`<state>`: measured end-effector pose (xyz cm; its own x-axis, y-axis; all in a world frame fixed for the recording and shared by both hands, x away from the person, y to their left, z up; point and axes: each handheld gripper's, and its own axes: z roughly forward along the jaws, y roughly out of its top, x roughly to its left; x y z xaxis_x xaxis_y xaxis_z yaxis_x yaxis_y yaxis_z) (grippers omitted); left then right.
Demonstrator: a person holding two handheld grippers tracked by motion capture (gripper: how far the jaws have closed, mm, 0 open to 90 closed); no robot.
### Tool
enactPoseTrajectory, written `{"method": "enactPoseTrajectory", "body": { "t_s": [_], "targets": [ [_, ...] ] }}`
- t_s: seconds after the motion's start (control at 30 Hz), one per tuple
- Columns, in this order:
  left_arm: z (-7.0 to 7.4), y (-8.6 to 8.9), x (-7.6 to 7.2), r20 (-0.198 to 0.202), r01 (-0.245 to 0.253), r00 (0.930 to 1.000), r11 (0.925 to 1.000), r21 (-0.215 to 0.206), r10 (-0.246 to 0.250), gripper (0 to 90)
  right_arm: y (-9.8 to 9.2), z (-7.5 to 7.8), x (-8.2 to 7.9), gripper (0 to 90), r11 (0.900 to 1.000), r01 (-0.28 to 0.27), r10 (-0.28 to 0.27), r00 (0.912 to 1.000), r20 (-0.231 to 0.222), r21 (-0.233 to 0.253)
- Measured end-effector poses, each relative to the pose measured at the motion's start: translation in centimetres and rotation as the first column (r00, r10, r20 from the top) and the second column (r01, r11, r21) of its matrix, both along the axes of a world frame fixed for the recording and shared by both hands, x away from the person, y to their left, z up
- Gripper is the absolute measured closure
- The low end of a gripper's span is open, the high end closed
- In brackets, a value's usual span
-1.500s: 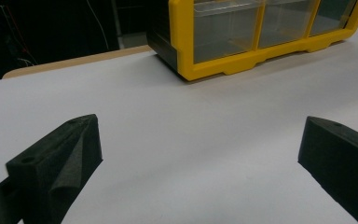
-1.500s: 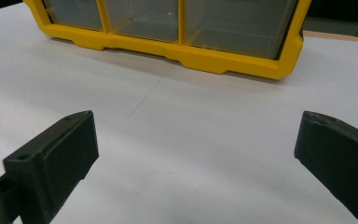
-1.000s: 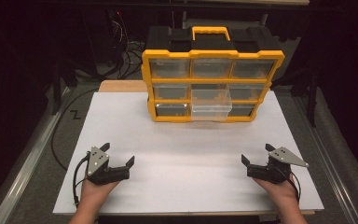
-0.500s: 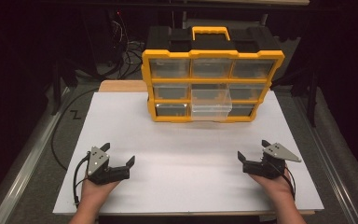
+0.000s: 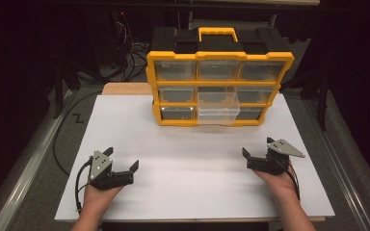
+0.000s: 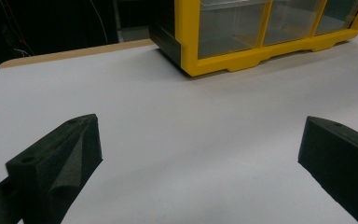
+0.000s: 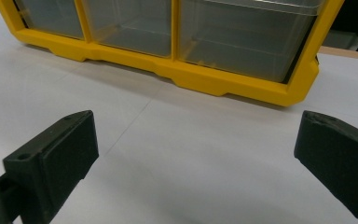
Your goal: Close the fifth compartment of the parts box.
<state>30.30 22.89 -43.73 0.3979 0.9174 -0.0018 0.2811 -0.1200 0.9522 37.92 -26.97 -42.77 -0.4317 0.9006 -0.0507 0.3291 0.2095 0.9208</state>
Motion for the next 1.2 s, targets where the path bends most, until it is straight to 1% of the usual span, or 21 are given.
{"method": "enactPoseTrajectory", "body": {
  "t_s": [0.17, 0.2, 0.27, 0.3, 0.37, 0.53, 0.67, 0.9, 1.2],
  "targets": [
    [0.0, 0.1, 0.0, -0.001, -0.004, 1.0000, 1.0000, -0.005, 0.004, 0.2, 0.2, 0.0, 1.4, 1.3, 1.000, 0.019, -0.019, 0.9998, 0.000, 0.017],
    [0.0, 0.1, 0.0, -0.001, -0.004, 1.0000, 1.0000, -0.005, 0.004, 0.2, 0.2, 0.0, 1.4, 1.3, 1.000, 0.019, -0.019, 0.9998, 0.000, 0.017],
    [0.0, 0.1, 0.0, 0.003, -0.001, 1.0000, 1.0000, -0.007, 0.001, 0.2, 0.3, 0.1, 1.8, 1.3, 0.999, 0.021, -0.020, 0.9997, -0.014, 0.032],
    [0.0, 0.1, 0.0, 0.003, 0.002, 1.0000, 1.0000, -0.009, -0.002, 0.2, 0.4, 0.2, 2.2, 1.3, 0.999, 0.031, -0.031, 0.9995, -0.004, 0.033],
    [0.0, 0.1, 0.0, 0.005, 0.004, 1.0000, 0.9999, -0.010, -0.004, 0.2, 0.6, 0.3, 2.5, 1.3, 0.999, 0.039, -0.039, 0.9992, 0.002, 0.035],
    [-0.1, 0.2, 0.0, 0.005, 0.000, 1.0000, 1.0000, -0.008, 0.000, 0.2, 1.1, 0.2, 3.2, 1.4, 0.999, 0.040, -0.040, 0.9992, 0.002, 0.020],
    [-0.1, 0.2, 0.0, 0.004, 0.003, 1.0000, 0.9999, -0.011, -0.003, 0.2, 1.3, 0.2, 3.0, 1.7, 1.000, 0.026, -0.026, 0.9996, -0.006, 0.014],
    [0.0, 0.2, -0.2, 0.011, 0.006, 0.9999, 0.9999, -0.015, -0.006, 0.2, 1.4, 0.7, 2.1, 1.7, 1.000, 0.011, -0.011, 0.9999, 0.007, 0.017],
    [0.1, 0.3, -0.2, 0.013, 0.008, 0.9999, 0.9998, -0.020, -0.007, 0.2, 1.6, 0.8, 0.8, 1.7, 1.000, -0.024, 0.024, 0.9997, -0.011, 0.002]
  ]
}}
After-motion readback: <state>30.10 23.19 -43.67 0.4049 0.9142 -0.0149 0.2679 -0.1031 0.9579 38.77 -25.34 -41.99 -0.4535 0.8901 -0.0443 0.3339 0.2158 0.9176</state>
